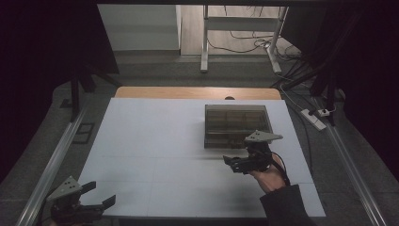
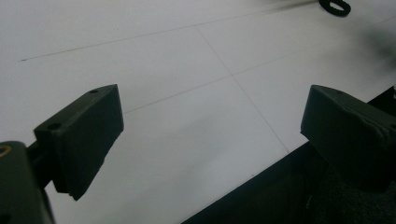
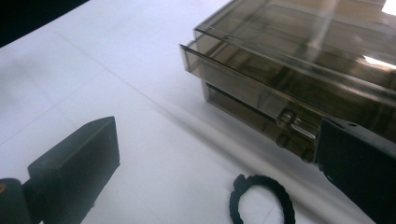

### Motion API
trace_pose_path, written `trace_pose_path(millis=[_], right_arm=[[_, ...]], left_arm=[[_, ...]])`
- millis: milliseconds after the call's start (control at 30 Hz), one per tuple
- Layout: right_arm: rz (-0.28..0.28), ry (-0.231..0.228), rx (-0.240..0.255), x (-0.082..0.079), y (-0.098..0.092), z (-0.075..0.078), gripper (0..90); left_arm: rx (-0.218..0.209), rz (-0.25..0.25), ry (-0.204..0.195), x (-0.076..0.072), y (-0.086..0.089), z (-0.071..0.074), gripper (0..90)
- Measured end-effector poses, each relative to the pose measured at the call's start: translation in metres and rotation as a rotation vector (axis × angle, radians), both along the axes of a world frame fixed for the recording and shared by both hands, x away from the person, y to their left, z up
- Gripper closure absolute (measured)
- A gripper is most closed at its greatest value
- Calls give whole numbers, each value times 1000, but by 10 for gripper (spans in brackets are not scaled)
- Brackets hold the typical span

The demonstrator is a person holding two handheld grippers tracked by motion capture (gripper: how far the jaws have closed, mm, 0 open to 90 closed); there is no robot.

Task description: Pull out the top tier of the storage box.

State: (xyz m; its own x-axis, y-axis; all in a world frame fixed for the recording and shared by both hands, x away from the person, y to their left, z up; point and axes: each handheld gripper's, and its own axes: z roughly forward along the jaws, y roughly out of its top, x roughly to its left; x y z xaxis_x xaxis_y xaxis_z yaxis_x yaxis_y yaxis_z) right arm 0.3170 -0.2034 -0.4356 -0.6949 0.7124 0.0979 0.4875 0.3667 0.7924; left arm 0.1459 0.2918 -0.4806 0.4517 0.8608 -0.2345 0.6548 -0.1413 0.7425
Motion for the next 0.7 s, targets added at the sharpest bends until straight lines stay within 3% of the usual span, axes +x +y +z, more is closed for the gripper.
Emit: trace_pose_path(millis=[133, 233, 300, 333, 467, 633, 700], right_arm=[[30, -15, 13, 7, -7, 6, 0], [54, 15, 21, 13, -12, 9, 10], [67, 10, 8, 14, -13, 9, 10], [86, 2, -36, 17, -14, 11, 17], [101, -3, -93, 21, -15, 11, 16], [102, 2, -106, 25, -17, 11, 13], [103, 15, -89, 30, -20, 13, 12]], left_arm=[[-1, 1, 0, 0, 0, 0, 58], [-5, 4, 2, 0, 0, 0, 58], [-5, 4, 2, 0, 0, 0, 58], [-6, 5, 2, 0, 0, 0, 58], [-7, 6, 2, 0, 0, 0, 57], [-7, 6, 2, 0, 0, 0, 58], [-7, 6, 3, 0, 0, 0, 58]])
